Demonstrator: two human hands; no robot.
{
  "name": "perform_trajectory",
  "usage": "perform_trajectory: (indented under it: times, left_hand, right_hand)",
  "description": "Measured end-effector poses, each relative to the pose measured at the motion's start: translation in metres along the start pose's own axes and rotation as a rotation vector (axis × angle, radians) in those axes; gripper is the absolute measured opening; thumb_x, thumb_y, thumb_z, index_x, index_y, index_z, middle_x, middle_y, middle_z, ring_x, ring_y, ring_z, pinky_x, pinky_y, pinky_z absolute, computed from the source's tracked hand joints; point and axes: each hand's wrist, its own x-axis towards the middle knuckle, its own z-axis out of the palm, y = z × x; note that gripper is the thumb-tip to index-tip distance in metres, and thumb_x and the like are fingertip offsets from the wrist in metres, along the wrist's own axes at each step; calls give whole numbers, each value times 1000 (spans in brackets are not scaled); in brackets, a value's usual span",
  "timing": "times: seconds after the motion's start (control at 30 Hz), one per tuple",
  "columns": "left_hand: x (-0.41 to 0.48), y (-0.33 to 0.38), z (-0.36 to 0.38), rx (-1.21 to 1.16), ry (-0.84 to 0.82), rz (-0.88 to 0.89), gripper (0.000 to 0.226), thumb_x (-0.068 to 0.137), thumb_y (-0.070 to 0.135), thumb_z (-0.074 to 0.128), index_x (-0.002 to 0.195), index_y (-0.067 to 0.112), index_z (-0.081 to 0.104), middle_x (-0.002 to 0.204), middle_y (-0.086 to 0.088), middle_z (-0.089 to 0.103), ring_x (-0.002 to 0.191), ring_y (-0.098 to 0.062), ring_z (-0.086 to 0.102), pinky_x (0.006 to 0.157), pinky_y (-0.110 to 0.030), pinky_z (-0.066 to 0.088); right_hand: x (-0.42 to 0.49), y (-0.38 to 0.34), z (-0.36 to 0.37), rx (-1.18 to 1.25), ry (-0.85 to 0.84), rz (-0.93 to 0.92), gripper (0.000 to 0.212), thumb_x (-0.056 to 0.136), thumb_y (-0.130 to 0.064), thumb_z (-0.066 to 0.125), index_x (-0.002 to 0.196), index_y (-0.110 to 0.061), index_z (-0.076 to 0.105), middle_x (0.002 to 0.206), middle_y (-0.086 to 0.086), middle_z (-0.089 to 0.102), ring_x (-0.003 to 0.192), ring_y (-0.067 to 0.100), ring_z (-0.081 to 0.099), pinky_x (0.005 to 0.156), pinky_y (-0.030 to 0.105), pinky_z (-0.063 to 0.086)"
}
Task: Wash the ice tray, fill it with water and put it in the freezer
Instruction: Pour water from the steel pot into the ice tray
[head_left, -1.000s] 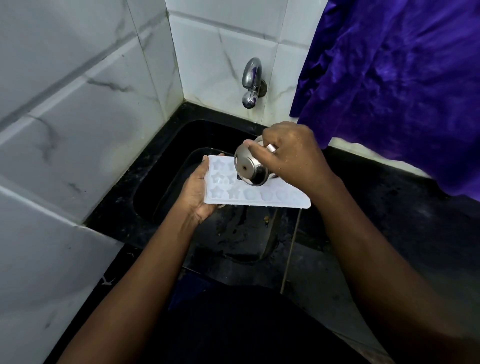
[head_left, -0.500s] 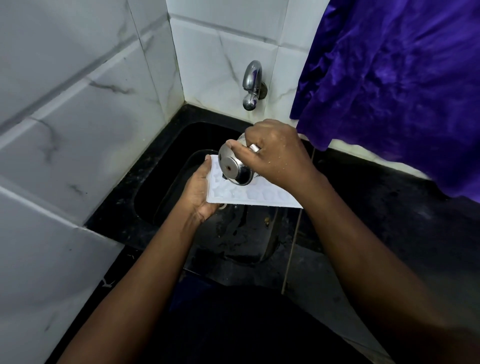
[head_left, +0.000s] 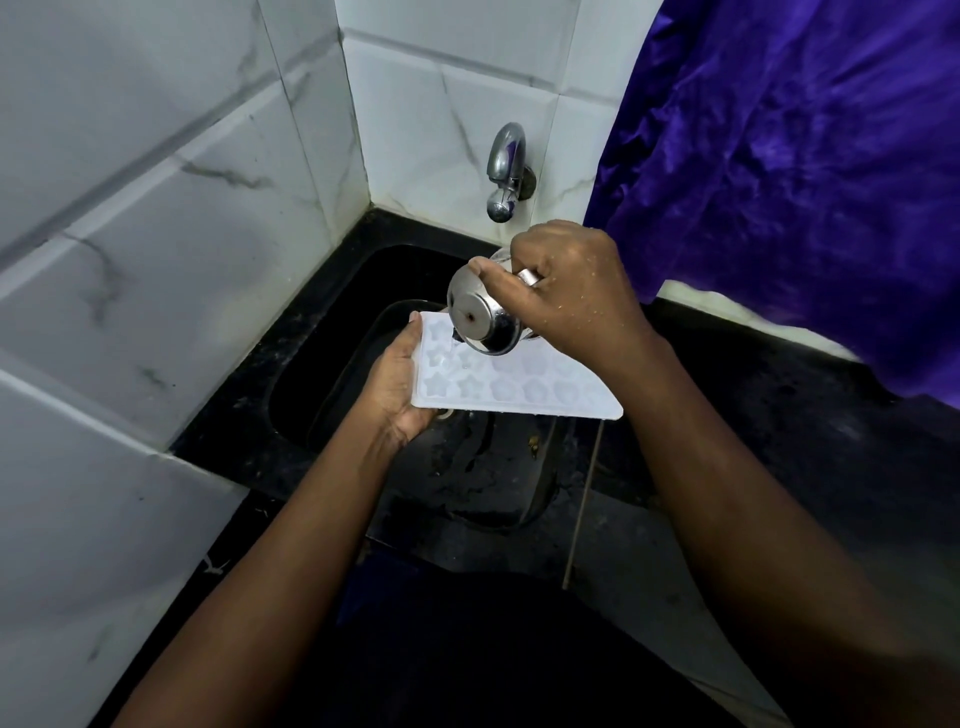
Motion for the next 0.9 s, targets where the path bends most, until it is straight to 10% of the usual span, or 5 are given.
perform_trajectory:
  times: [0.23,0.47,0.9]
  left_hand:
    - [2,-1,3,14,21,23,64,108,63,41,140,15,66,138,-19,71,123,-39,70,92,-54,58]
    - [2,-1,6,43,10,51,50,110,55,41,121,18,73,120,-14,80,100,-31,80,69,-45,66]
    - [18,7,12,98,-15,0,54,112,53,39,104,23,84,119,-9,80,105,-27,79,75,-47,67]
  right_hand:
    - [-2,4,-5,220,47,204,56,95,-35,74,56,-14,39,51,-4,33,49,14,33,52,30,26]
    - [-16,34,-12,594,222,660,60,93,-35,78,59,1,44,57,24,42,55,24,41,52,44,40]
    - [-99,164,-28,784,920,1274,20,97,-23,71,78,-18,66,78,3,67,66,11,60,55,25,44]
